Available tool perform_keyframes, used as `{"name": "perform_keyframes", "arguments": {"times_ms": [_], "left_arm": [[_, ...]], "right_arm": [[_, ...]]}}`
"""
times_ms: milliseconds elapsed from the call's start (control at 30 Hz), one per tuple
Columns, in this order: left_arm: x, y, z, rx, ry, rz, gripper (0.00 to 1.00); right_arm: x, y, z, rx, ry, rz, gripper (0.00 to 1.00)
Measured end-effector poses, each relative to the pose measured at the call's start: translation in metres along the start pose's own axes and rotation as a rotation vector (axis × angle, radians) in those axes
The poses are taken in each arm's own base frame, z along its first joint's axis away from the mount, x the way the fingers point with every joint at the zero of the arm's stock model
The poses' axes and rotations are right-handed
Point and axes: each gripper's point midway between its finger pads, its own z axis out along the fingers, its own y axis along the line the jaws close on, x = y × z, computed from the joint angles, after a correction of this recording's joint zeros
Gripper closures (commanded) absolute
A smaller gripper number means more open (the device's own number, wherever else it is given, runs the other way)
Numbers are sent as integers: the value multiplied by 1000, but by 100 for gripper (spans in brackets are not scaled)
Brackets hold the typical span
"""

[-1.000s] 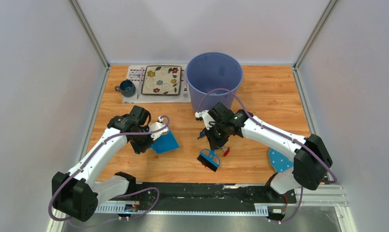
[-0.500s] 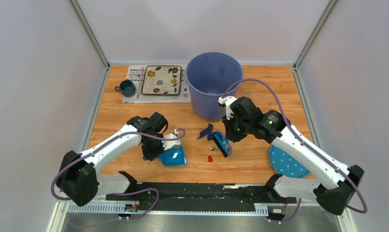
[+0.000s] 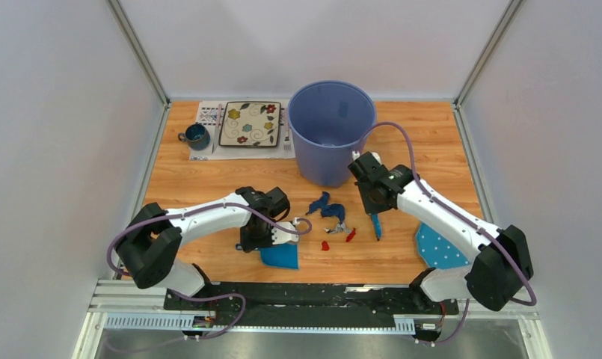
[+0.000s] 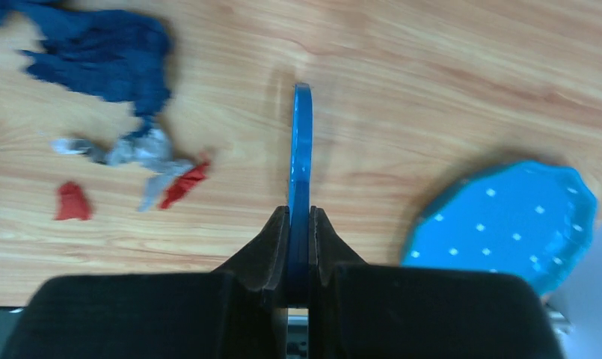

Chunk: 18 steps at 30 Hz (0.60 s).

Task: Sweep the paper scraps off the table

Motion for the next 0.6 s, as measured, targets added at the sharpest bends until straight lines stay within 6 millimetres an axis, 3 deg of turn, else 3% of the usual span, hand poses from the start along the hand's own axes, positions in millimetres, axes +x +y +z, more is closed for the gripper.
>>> {"name": "perform_keyframes", "arguments": {"times_ms": [67, 300, 467, 600], "left_arm": [[-2, 0, 5, 11, 8, -9, 100], [-14, 1, 13, 55, 13, -29, 100], [-25, 3, 13, 67, -17, -32, 100], [-27, 1, 13, 78, -28, -34, 100]], "right_arm": [[-6, 16, 2, -25, -27, -19, 100], [8, 93, -16, -202, -50, -110, 100], [2, 157, -35, -466, -79, -11, 100], [-6, 183, -41, -585, -91, 85, 100]]}}
